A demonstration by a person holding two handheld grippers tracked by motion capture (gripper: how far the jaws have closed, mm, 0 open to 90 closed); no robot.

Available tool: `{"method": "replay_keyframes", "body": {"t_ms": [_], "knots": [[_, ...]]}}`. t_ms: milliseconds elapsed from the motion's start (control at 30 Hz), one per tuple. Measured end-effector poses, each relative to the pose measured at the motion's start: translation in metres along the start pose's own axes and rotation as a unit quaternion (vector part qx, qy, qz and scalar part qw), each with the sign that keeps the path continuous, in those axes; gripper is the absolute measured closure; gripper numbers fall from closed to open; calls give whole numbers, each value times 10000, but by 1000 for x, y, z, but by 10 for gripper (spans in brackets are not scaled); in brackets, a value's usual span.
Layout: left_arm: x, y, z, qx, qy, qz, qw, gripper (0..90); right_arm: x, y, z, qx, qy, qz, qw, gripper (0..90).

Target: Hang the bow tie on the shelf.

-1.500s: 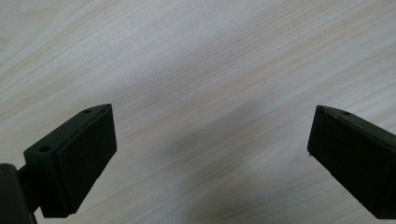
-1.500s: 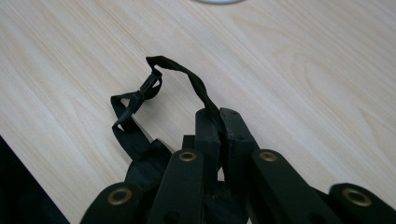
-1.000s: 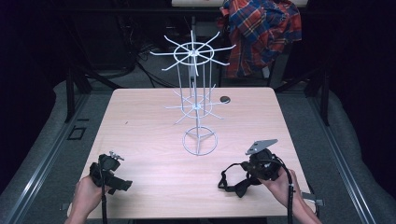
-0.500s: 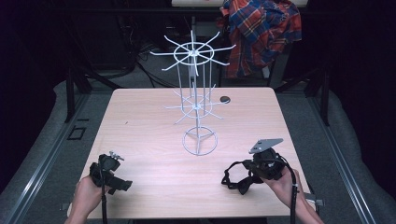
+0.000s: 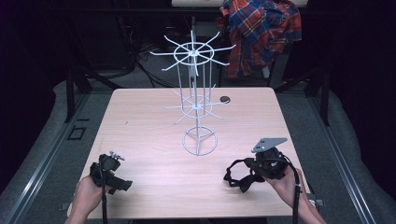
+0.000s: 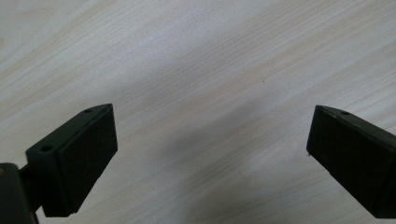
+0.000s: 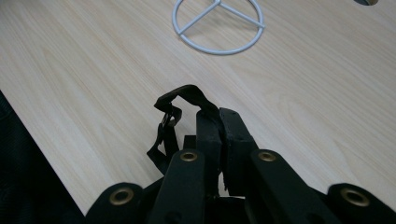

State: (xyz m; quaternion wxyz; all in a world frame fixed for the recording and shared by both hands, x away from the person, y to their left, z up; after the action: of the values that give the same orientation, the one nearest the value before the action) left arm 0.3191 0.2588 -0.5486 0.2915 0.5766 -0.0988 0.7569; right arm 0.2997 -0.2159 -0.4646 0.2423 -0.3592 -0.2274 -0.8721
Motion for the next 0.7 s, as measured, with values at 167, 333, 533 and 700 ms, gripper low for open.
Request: {"method": "replay_keyframes", "body": {"t_ms": [167,333,533,700], "knots": [[0,0,0,6,4,-7,10000,22,3,1,2,-15,49,-4,10000,875],[0,1,0,-8,0,-39,10000,17,5,3,5,-59,81,-1,9999,874],[0,1,0,2,20,-42,10000,17,11,4,8,-73,118,-21,9999,875],[0,1,0,17,40,-45,10000,17,11,2,14,28,126,-62,9999,875]]}}
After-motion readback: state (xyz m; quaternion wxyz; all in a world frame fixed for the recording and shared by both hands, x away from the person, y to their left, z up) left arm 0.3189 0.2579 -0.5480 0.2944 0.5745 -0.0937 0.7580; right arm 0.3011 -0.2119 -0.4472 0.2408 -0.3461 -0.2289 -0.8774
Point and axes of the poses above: each handheld gripper's, and its own axes: x roughly backward along the jaws, z roughly out of its top, y roughly to its right, the point moved 2 cm from there along -x, roughly forward along the jaws, and after that the axes turned 13 degrees about -z, right-handed, at the moved point
